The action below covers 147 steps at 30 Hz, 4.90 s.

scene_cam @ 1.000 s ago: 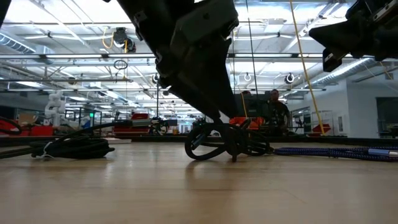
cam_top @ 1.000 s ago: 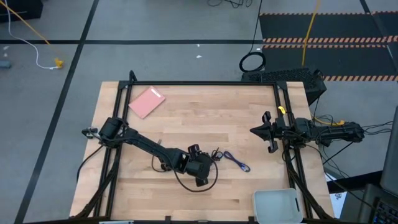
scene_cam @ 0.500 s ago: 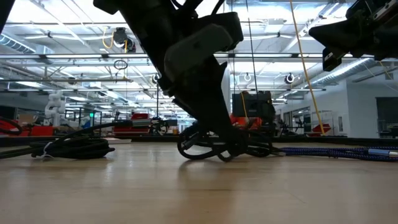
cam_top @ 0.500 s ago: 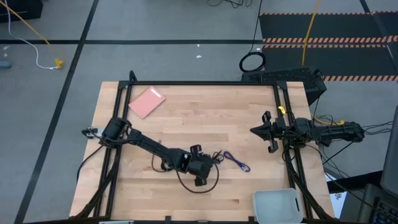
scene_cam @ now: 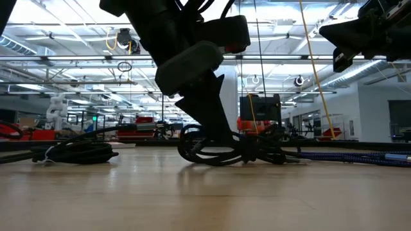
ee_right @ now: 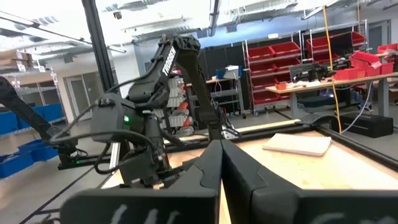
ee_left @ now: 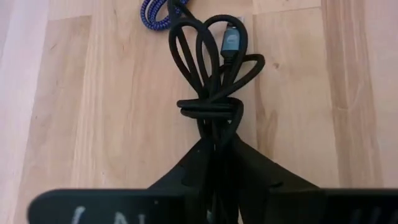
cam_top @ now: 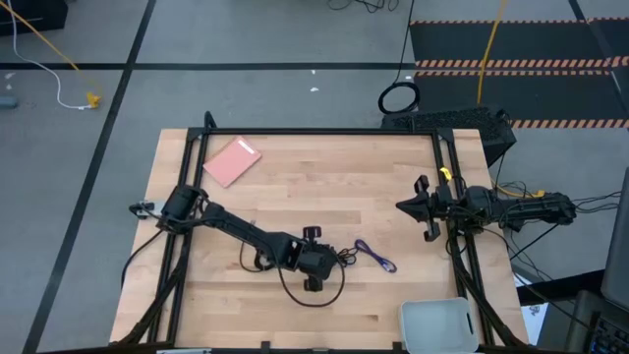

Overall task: Pick and place USB-C Cables
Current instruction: Put the right black charger cable into the bin

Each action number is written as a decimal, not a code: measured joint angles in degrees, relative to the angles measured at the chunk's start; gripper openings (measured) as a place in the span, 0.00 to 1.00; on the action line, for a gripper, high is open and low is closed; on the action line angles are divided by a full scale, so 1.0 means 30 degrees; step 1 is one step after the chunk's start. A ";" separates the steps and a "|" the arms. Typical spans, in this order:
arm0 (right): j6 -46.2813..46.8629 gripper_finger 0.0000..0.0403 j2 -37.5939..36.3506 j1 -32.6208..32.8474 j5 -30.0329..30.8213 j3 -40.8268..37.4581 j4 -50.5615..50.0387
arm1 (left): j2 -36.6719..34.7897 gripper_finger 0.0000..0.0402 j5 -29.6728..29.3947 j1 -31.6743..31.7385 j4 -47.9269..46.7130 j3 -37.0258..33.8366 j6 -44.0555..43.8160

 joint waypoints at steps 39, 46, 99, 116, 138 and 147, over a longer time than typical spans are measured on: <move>0.2780 0.01 1.0688 0.7609 0.4062 1.1428 -0.7102 | -0.4546 0.06 -0.0647 -0.1385 0.0887 0.3287 0.4355; 0.4436 0.16 1.3903 0.8668 0.5133 1.2714 -0.7958 | -0.4131 0.06 -0.1333 -0.1412 0.0931 0.3260 0.5167; 0.6240 0.00 1.5220 0.9892 0.4451 1.3660 -0.8435 | -0.4109 0.50 -0.1086 -0.2450 0.0227 0.5334 0.4717; 1.7318 0.00 1.3959 1.5604 0.2084 1.4266 -1.1980 | -0.4758 0.50 -0.2084 -0.3233 -0.2806 0.5706 0.2665; 2.3707 0.00 1.6077 2.0422 0.3135 1.6232 -1.6877 | -0.4758 0.50 -0.2069 -0.3270 -0.3652 0.5692 0.1762; 2.3682 0.00 1.8066 2.0779 0.3053 1.6232 -1.6813 | -0.4750 0.50 -0.2069 -0.3211 -0.3524 0.5692 0.1740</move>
